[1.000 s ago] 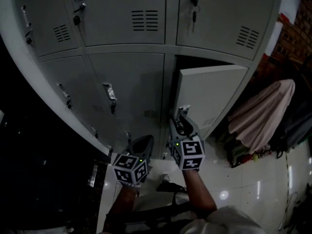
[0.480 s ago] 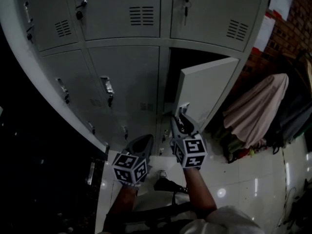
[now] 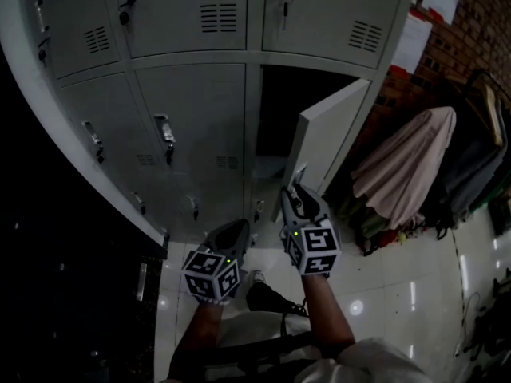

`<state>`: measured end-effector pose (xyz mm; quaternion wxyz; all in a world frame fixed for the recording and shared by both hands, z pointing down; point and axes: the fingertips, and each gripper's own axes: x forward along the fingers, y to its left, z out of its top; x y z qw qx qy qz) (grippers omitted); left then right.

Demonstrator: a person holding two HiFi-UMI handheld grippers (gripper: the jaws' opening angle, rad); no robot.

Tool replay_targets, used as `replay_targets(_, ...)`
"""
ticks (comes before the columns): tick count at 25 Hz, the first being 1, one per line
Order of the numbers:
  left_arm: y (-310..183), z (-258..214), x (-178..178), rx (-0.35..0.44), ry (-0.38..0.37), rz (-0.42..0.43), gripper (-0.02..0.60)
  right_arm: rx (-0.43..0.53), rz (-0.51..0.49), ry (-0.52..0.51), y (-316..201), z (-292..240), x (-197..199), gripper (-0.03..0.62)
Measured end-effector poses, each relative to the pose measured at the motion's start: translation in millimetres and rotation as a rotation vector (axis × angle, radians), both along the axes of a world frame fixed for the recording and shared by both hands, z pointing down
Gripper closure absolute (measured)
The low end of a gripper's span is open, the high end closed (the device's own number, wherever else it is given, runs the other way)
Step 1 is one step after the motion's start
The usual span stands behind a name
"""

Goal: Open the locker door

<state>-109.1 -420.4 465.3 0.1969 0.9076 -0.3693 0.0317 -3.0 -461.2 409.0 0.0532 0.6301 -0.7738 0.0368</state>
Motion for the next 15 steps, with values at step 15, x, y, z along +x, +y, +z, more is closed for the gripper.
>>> replay_targets(15,50.5,6.3,62.6,-0.021,0.023,0.134,0.589,-0.022,0.068,0.026,71.8,-0.3,59.2,0.468)
